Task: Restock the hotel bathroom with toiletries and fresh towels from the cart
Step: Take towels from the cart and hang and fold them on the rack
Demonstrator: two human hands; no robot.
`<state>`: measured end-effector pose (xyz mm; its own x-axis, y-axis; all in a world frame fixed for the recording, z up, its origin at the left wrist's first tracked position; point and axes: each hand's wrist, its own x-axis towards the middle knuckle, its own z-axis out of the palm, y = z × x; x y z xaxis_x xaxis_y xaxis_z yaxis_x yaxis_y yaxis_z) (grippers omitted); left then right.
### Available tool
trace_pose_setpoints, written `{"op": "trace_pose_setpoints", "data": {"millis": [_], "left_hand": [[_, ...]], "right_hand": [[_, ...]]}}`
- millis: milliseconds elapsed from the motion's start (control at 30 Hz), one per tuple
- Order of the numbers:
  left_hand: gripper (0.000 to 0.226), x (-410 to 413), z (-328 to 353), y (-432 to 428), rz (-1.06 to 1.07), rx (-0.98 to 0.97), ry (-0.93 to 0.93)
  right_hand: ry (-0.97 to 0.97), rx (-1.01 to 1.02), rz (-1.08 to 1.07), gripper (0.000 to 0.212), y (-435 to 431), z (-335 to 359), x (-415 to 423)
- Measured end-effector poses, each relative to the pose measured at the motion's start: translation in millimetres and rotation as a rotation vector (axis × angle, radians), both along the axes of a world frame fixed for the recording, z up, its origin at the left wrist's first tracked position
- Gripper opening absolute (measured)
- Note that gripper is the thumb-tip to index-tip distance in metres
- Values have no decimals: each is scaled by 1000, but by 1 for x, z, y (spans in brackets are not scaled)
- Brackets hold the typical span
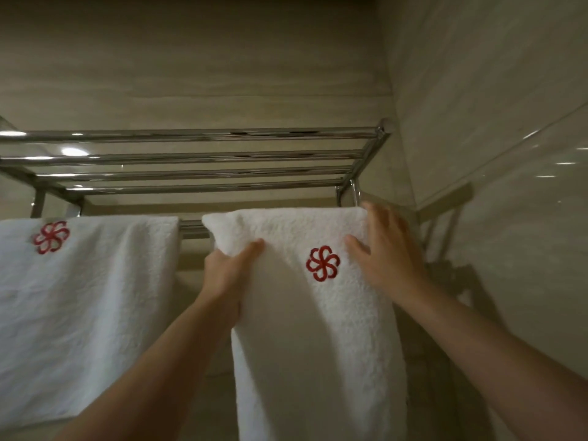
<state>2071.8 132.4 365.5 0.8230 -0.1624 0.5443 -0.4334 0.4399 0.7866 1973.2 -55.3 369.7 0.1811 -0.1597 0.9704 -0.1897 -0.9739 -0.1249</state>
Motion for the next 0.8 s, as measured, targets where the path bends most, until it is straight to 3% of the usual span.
{"op": "trace_pose_setpoints", "data": {"millis": [133, 200, 300, 433, 567, 700, 800], "left_hand": [[52, 2, 0, 4, 86, -80, 46], [51, 3, 2, 9, 179, -137, 18], [54, 6, 14, 19, 311, -194, -152], [42, 18, 43, 30, 556, -19, -383], [32, 34, 70, 36, 821, 301, -425], [36, 43, 73, 40, 1067, 879, -468], [45, 41, 62, 38, 1146, 977, -554]], "right_hand": [[8, 421, 571, 63, 2, -2, 1], [-119, 442, 694, 60, 7, 3, 1], [-177, 237, 519, 38, 12, 23, 1], [-91, 195, 317, 27, 11, 50, 10], [8, 201, 165, 32, 19, 60, 14], [131, 89, -84, 37, 26, 58, 11], [214, 26, -237, 42, 24, 49, 7]]}}
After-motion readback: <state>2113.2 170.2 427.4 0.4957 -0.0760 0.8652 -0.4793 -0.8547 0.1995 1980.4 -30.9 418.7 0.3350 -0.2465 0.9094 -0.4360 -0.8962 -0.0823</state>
